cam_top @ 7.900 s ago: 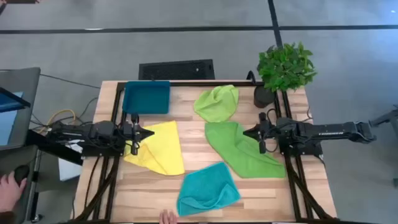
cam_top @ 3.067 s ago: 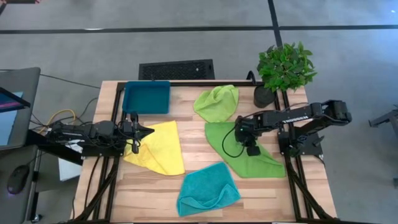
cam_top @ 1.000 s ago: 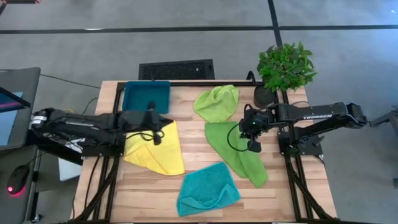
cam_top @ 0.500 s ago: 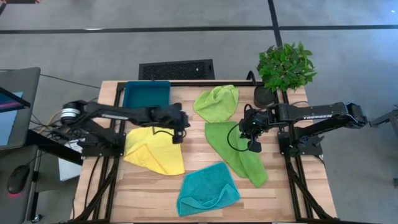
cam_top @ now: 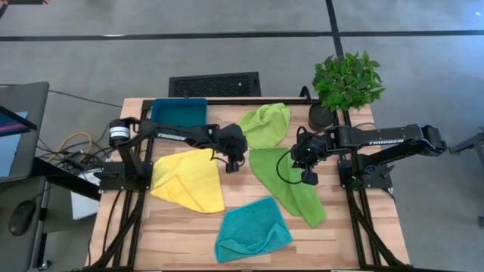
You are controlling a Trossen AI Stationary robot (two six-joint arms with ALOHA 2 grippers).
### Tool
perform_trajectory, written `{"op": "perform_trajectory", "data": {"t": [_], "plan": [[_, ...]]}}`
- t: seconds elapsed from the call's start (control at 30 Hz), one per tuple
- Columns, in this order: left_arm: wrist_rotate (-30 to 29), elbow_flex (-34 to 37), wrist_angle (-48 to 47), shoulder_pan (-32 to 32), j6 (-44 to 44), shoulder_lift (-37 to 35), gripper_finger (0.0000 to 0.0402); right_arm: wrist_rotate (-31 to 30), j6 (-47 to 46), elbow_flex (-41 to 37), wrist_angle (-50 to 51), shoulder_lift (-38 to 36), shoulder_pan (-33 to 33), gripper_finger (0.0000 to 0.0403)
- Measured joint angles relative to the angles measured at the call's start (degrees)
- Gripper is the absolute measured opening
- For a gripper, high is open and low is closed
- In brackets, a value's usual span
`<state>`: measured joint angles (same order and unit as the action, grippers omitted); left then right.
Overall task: Fold microfiber towels
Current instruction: Fold the green towel
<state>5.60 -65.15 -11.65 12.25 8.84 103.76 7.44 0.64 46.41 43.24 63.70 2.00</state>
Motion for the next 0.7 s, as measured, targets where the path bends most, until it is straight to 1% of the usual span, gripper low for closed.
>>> {"op": "perform_trajectory", "data": {"t": [0.07, 0.17, 0.27, 0.33, 0.4, 0.43, 0.53, 0.63, 0.7], "plan": [[0.23, 0.00, 1.61, 1.46, -0.22, 1.05, 0.0104, 0.00, 0.00, -0.02, 0.05, 0.00, 0.00, 0.0007], [1.19, -0.01, 2.48, 3.27, 1.92, 1.89, 0.0105, 0.02, 0.99, -0.02, 0.06, 0.00, -0.04, 0.0007], [6.33, 0.02, 2.84, 4.65, 2.04, 2.82, 0.0105, 0.03, 2.62, -0.02, 0.00, 0.00, -0.11, 0.0010], [9.46, -0.06, 5.88, 5.07, 1.67, 4.20, 0.0105, 0.02, 2.83, -0.02, -0.11, 0.00, -0.11, 0.0010], [10.26, 0.00, 6.36, 5.25, 1.27, 5.53, 0.0105, 0.02, 2.83, -0.02, -0.11, 0.00, -0.11, 0.0009], [9.81, -0.01, 8.31, 5.23, 1.34, 6.49, 0.0105, 0.00, 2.83, -0.02, -0.13, 0.01, -0.10, 0.0008], [6.40, -0.04, 10.27, 5.11, 1.42, 8.31, 0.0105, 0.03, 2.82, -0.04, -0.13, 0.02, -0.11, 0.0007], [1.50, -0.50, 11.08, 5.10, 2.03, 8.05, 0.0105, 0.01, 2.82, -0.07, 0.01, 0.02, -0.11, 0.0010], [0.38, -0.46, 11.44, 5.21, 1.88, 7.98, 0.0105, 0.02, 2.82, -0.06, 0.10, 0.02, -0.11, 0.0011]]}}
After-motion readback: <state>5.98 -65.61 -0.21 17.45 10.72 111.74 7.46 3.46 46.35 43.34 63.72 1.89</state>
